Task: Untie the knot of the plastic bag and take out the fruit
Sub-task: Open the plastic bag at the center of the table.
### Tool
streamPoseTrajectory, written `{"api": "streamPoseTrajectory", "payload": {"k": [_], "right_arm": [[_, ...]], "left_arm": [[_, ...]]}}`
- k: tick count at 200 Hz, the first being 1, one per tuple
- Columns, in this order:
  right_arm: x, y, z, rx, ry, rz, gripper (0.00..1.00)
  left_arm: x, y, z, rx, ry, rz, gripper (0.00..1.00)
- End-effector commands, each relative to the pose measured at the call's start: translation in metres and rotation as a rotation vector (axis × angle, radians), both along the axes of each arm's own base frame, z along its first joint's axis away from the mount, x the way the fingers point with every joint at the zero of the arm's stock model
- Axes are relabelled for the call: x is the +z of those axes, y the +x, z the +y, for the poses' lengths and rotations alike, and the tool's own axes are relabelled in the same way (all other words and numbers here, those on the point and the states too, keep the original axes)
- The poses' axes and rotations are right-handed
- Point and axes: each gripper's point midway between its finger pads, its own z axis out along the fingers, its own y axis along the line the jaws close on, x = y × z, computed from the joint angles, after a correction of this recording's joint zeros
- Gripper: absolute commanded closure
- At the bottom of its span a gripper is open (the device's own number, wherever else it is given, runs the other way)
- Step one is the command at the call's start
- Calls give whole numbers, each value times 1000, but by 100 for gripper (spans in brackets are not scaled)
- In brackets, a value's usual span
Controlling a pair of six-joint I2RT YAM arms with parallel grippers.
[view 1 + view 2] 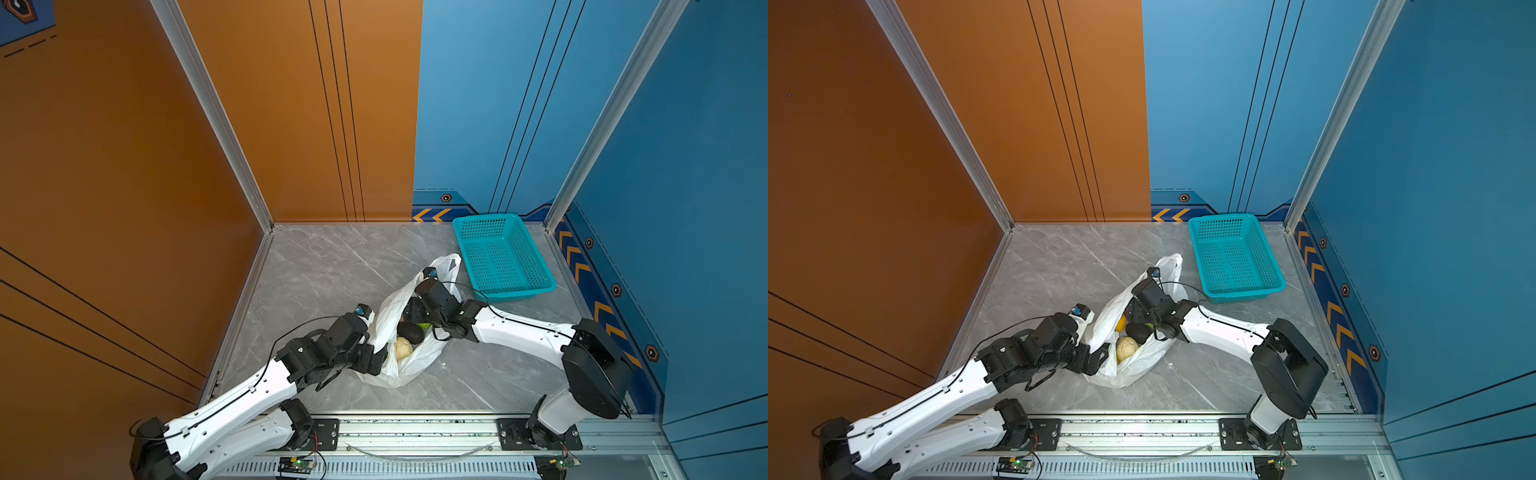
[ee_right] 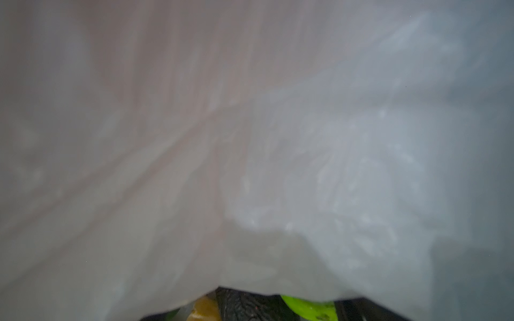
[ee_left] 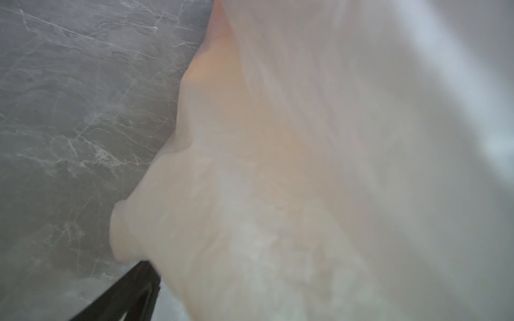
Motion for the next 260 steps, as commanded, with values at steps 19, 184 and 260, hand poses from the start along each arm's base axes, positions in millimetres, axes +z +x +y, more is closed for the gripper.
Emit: {"api": "streamPoseTrajectory", "payload": {"k": [19, 184, 260], "right_arm": [[-4, 14, -61, -154, -113, -41, 20], [-11, -11, -53, -130, -115, -23, 21], [-5, -15, -66, -177, -115, -57, 20]], "left_arm": [[24, 14, 2, -35, 72, -146, 2], [68, 23, -56, -153, -28, -342, 2], [58, 81, -24, 269, 234, -464, 2]]}}
